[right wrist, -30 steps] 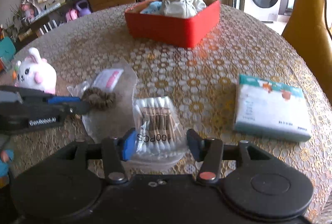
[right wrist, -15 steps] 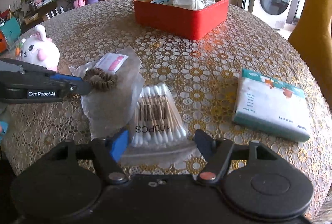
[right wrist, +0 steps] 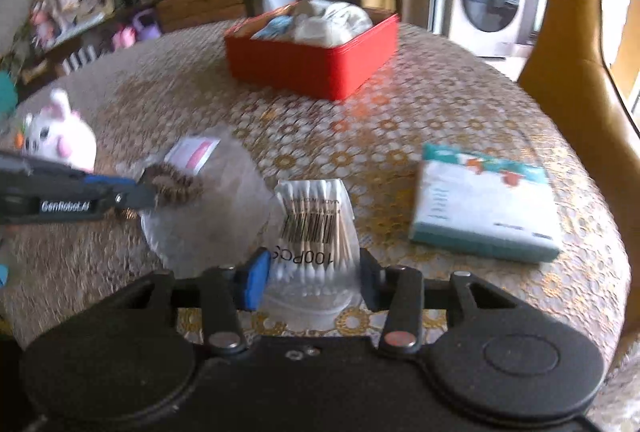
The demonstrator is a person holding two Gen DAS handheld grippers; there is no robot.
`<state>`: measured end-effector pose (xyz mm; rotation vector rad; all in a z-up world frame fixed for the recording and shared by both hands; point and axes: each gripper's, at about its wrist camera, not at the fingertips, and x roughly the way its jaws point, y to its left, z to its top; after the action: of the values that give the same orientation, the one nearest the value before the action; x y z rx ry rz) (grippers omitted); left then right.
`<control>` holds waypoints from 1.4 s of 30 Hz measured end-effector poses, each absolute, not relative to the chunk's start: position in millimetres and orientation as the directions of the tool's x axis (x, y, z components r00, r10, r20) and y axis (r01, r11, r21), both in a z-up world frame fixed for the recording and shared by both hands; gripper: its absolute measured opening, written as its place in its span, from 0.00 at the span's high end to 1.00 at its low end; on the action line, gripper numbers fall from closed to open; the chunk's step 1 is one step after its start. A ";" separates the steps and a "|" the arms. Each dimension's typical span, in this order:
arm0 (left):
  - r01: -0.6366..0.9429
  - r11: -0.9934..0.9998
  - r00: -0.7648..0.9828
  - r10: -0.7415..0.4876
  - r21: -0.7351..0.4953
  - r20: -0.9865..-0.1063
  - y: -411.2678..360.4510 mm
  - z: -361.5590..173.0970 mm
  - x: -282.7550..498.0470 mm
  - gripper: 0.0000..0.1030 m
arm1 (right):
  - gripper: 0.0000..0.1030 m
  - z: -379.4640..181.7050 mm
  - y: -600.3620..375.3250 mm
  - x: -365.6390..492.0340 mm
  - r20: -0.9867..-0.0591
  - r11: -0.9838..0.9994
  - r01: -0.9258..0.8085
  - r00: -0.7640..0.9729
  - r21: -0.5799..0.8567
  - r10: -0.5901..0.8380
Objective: Organize soft objects
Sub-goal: 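Carry the hair tie with the left gripper while the right gripper carries the swab bag over the red box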
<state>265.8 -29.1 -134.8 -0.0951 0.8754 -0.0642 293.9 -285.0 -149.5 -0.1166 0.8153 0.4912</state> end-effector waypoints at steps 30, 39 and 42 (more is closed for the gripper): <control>0.060 0.988 0.729 -0.143 -0.146 -0.670 -12.3 18.3 346.6 0.82 | 0.57 -13.0 -257.9 348.7 -0.559 0.882 -0.434 0.692 0.183 0.456; 0.026 0.994 0.745 -0.093 -0.110 -0.661 -14.0 18.0 406.7 0.82 | 0.57 -16.6 -239.0 398.3 -0.556 0.899 -0.392 0.711 0.194 0.430; 0.003 0.994 0.744 -0.076 -0.111 -0.664 -11.4 10.3 427.1 0.82 | 0.57 -25.7 -227.7 417.8 -0.568 0.905 -0.380 0.709 0.191 0.418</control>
<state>427.1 -11.4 10.3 -0.1055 0.7307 -0.0433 417.8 -227.7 -25.7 0.0614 0.6450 0.4434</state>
